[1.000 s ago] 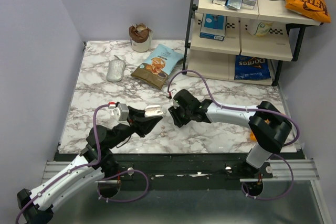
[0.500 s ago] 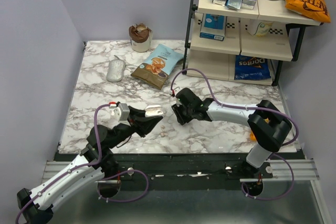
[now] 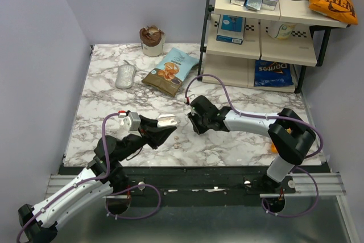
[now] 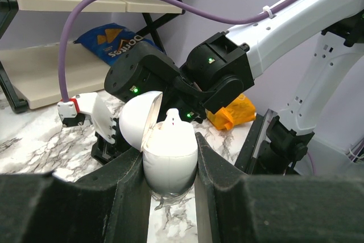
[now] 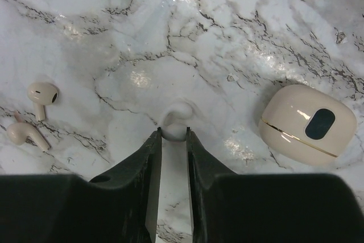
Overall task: Insert the wireless bluetooth earbuds into the charging case
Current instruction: Adjust the earbud at the center of the board.
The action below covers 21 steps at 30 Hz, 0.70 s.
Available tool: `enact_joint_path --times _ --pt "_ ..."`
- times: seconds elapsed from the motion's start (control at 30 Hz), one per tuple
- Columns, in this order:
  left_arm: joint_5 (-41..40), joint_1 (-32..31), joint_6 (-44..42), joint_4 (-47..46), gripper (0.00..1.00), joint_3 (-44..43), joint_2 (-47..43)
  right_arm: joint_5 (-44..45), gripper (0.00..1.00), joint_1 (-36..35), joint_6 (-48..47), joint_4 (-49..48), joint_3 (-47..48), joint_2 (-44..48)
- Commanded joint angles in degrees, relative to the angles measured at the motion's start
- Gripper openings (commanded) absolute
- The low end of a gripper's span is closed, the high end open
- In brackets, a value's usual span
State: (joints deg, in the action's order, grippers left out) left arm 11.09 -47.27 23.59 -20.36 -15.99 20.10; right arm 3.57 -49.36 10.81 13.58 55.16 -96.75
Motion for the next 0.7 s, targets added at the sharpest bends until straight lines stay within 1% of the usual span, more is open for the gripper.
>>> enact_joint_path --times 0.0,0.2,0.4,0.47,0.57,0.67 --pt "-0.7 -0.2 0.1 -0.7 0.00 0.4 -0.1 2.3 0.27 0.8 0.7 0.6 -0.5 -0.5" --pt "-0.6 -0.2 0.3 -0.8 0.00 0.5 0.1 3.4 0.23 1.3 1.1 0.9 -0.8 -0.2" --pt "-0.5 -0.2 0.3 -0.9 0.00 0.5 -0.1 3.3 0.12 1.6 1.5 1.1 -1.0 0.0" --pt "-0.5 -0.3 0.3 -0.8 0.00 0.5 -0.1 3.5 0.10 1.6 1.7 1.1 -1.0 0.0" --pt "-0.5 -0.2 0.3 -0.8 0.00 0.5 -0.1 3.8 0.10 2.0 1.8 1.3 -0.8 -0.1" --pt "-0.5 -0.2 0.3 -0.9 0.00 0.5 -0.1 4.3 0.14 2.3 2.1 1.9 -0.7 -0.5"
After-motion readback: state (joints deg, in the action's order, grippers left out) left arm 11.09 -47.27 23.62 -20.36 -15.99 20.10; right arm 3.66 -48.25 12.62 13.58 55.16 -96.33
